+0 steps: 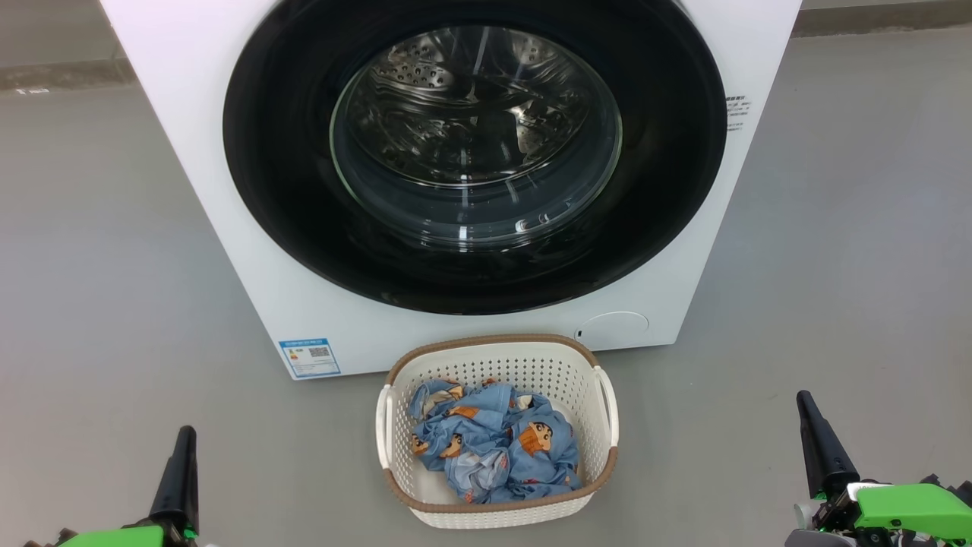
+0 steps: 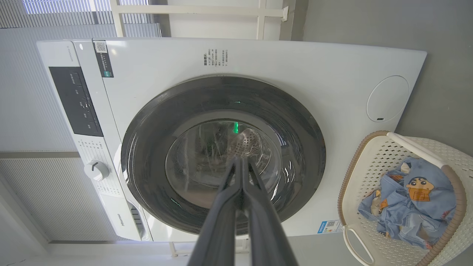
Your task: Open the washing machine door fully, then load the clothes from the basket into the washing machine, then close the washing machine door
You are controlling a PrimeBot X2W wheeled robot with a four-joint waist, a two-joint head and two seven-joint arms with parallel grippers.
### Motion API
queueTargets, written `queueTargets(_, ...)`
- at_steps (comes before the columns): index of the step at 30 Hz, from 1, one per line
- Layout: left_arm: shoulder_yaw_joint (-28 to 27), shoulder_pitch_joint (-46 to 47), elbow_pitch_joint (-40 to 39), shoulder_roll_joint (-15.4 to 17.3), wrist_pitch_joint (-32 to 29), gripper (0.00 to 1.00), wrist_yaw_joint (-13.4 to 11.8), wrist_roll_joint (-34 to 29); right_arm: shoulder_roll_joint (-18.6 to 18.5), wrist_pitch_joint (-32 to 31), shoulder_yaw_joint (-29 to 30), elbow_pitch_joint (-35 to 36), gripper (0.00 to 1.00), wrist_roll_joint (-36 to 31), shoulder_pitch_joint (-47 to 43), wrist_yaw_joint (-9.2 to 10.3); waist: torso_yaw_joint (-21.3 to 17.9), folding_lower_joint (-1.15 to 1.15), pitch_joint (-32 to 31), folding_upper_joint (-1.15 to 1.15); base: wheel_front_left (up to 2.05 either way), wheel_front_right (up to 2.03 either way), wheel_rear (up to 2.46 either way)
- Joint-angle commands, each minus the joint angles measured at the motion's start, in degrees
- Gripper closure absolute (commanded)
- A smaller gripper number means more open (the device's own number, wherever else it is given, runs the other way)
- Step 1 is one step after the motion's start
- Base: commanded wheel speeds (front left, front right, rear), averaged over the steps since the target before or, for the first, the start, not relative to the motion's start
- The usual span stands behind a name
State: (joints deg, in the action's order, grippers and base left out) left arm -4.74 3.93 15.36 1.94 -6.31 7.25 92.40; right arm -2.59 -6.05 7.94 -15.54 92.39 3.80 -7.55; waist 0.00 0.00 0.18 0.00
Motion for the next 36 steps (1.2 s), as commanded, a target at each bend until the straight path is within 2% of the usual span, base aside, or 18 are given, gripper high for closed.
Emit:
queueTargets(1, -1.8, 2.3, -1.3, 0.9, -0.2, 1.0, 0.2, -0.2, -0.3, -0.4, -1.4, 1.5, 1.0, -0.2, 2.4, 0.06, 0.0, 0.0, 0.0, 0.0, 0.0, 0.0, 0.0)
queueTargets(27, -1.8, 2.3, -1.3, 0.9, -0.2, 1.0, 0.2, -0.2, -0.3, -0.4, -1.4, 1.5, 1.0, -0.2, 2.4, 0.06, 0.0, 0.0, 0.0, 0.0, 0.0, 0.0, 0.0)
queueTargets(28, 0.0, 0.0, 0.0, 0.0, 0.0, 0.0, 0.0, 0.0, 0.0, 0.0, 0.0, 0.0, 0.0, 0.0, 0.0, 0.0, 0.0, 0.0, 0.0, 0.0, 0.0, 0.0, 0.0)
queueTargets(36, 0.5, -1.8, 2.7, -1.0, 0.3, 0.0, 0.0, -0.1, 0.8, 0.4, -0.1, -2.9, 0.0, -0.2, -1.8, 0.0, 0.0, 0.0, 0.2, 0.0, 0.0, 0.0, 0.0)
